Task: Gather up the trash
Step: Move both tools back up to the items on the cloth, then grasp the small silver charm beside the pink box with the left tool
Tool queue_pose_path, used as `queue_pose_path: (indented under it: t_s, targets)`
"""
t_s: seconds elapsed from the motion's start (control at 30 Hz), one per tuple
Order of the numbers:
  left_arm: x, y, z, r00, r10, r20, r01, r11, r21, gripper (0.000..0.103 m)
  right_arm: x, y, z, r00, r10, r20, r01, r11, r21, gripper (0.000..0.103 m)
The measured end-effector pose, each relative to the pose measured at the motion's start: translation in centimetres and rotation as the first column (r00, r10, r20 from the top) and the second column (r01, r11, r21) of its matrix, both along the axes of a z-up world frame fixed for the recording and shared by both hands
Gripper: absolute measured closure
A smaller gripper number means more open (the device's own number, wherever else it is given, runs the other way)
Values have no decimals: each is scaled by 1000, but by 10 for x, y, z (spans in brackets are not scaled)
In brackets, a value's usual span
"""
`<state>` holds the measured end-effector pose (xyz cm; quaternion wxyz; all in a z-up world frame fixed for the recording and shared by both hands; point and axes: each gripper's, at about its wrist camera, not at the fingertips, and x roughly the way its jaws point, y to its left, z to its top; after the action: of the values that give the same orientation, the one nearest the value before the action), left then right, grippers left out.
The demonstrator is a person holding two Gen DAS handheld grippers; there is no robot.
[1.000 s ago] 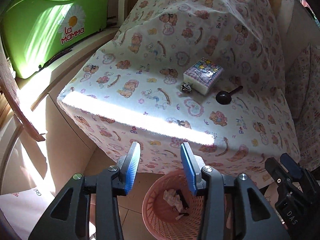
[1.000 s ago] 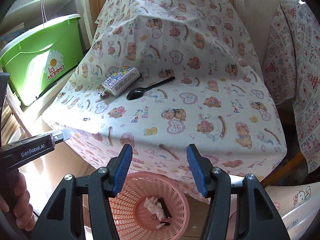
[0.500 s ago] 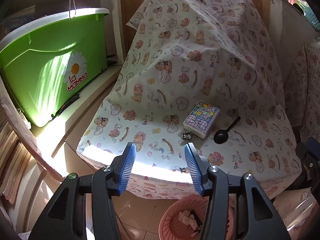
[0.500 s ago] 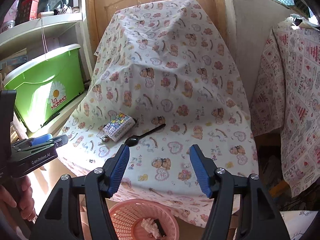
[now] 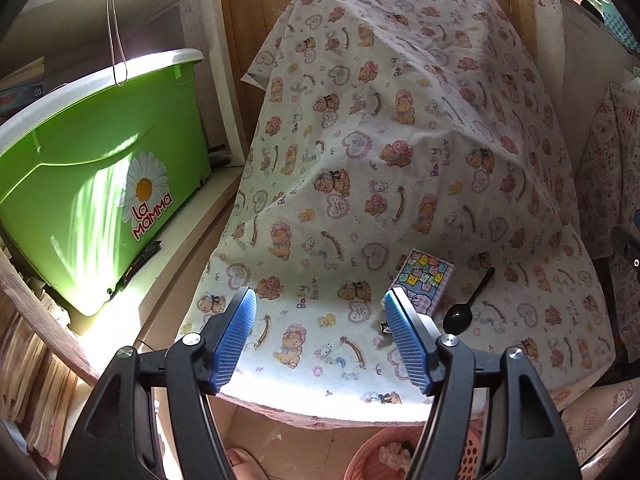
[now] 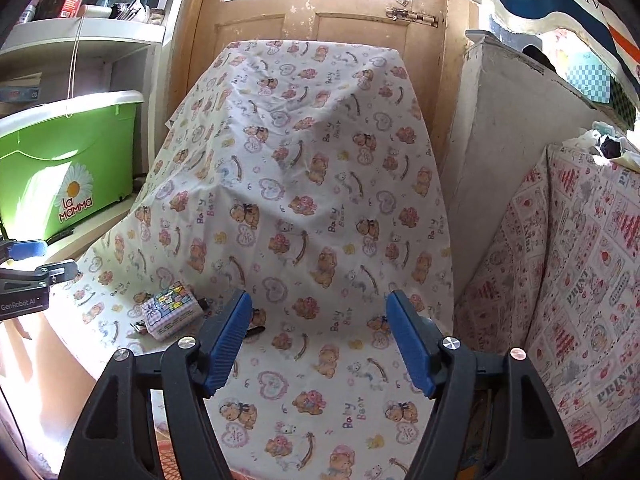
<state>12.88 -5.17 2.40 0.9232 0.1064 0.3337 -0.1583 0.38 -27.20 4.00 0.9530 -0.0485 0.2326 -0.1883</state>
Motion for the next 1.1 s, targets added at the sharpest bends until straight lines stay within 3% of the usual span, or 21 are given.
queue_pose_path:
  t_s: [0.1,0.27,0.4,0.47,0.73,0.83,0.93,1.1]
  targets:
    - [3,3,-11,1000,12,-22,-13,1000,-11,37,3,-8,-17,999,-26,-23,27,999,39,31]
    - [10,9,-36,990,43,-133,-52,996,-67,37,12,-10,-37,996,-35,-76,41,997,68,31]
    - [22,17,-53,960,70,-270,-113,982,-149,37,15,-3,-42,996,-38,-80,41,999,31,26]
    - [26,21,-58,950,84,-301,-139,976,-166,37,16,-2,-44,996,-37,-85,40,999,34,26]
    - [27,10,-59,964,79,-253,-111,987,-115,37,21,-8,-46,994,-48,-100,56,995,84,25]
    - [29,0,-66,961,29,-275,-64,991,-116,33,21,-13,-45,993,-55,-101,67,991,116,25]
    - [34,-7,-79,941,1,-338,-52,989,-142,31,21,-19,-44,992,-71,-102,85,987,139,24]
    - [37,-16,-90,945,6,-326,-47,992,-116,31,23,-26,-47,989,-88,-118,107,980,168,24]
